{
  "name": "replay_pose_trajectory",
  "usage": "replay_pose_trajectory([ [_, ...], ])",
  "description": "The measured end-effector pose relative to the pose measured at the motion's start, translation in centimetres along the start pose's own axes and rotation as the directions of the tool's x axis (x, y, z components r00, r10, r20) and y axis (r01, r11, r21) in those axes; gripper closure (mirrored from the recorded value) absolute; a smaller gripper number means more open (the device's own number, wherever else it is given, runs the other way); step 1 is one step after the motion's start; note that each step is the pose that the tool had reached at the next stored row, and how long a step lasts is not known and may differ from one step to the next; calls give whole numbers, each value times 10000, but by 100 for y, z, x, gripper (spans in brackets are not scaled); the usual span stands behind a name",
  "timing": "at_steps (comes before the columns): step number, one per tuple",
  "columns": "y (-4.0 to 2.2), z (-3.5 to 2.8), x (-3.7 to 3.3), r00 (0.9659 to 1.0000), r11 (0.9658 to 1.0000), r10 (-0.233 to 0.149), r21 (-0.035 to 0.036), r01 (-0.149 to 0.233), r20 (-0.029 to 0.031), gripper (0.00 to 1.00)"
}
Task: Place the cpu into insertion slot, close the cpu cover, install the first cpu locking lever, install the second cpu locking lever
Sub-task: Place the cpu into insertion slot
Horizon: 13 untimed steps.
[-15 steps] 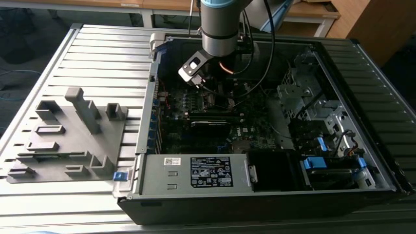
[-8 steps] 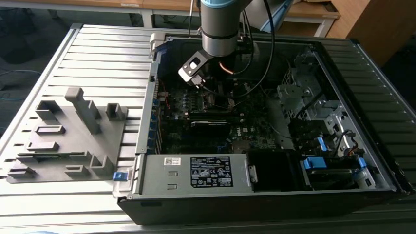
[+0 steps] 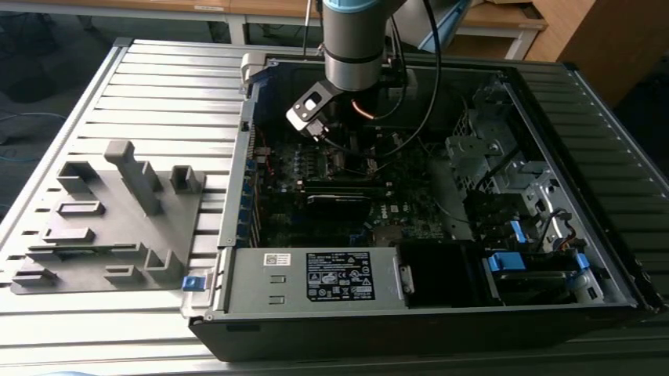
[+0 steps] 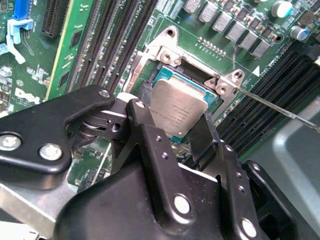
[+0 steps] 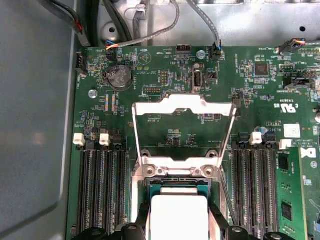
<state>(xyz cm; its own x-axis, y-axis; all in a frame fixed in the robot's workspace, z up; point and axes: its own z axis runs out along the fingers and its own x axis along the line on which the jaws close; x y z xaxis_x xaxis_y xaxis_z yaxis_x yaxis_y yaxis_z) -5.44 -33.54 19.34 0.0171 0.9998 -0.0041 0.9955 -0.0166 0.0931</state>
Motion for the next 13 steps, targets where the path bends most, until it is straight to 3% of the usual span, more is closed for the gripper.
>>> replay_pose_trajectory([
  [13,15,1,0,10000,10000,-53,0,53,-4,46],
])
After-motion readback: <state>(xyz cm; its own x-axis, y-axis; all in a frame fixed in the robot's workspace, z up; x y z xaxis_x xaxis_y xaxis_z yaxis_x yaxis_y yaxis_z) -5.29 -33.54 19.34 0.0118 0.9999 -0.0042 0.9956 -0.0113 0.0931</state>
